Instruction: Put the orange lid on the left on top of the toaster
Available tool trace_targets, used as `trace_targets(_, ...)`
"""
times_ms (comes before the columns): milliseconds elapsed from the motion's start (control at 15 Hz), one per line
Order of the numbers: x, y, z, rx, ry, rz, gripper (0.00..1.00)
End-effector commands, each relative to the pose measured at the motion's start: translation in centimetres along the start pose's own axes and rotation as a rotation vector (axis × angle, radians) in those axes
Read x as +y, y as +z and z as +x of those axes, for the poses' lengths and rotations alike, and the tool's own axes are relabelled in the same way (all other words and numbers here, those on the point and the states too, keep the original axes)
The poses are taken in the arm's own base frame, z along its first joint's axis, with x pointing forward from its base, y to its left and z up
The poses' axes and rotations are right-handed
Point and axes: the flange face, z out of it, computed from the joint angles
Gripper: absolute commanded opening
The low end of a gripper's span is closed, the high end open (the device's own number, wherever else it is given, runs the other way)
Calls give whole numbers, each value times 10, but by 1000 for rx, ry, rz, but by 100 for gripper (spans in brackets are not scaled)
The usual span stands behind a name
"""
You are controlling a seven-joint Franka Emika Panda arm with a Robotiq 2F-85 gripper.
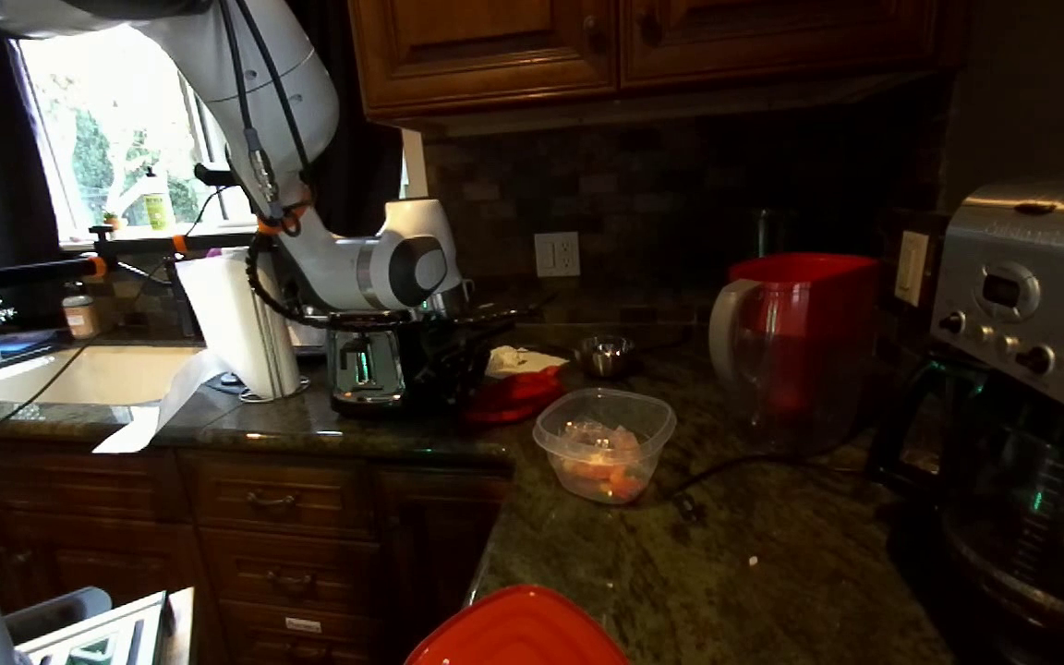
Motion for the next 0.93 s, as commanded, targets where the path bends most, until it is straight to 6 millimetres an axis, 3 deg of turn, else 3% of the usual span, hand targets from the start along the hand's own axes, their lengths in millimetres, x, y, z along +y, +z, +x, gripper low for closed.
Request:
trace_targets(0,-5,-6,1,3,13,-12,0)
trace_targets(133,-8,-11,0,21,20,-15,2)
trace_targets(333,-15,-40,-3,30,22,-46,2)
trace_targets(600,-27,-92,-11,23,32,-121,2)
trace_targets(867,-40,-141,-3,46,-11,-110,2)
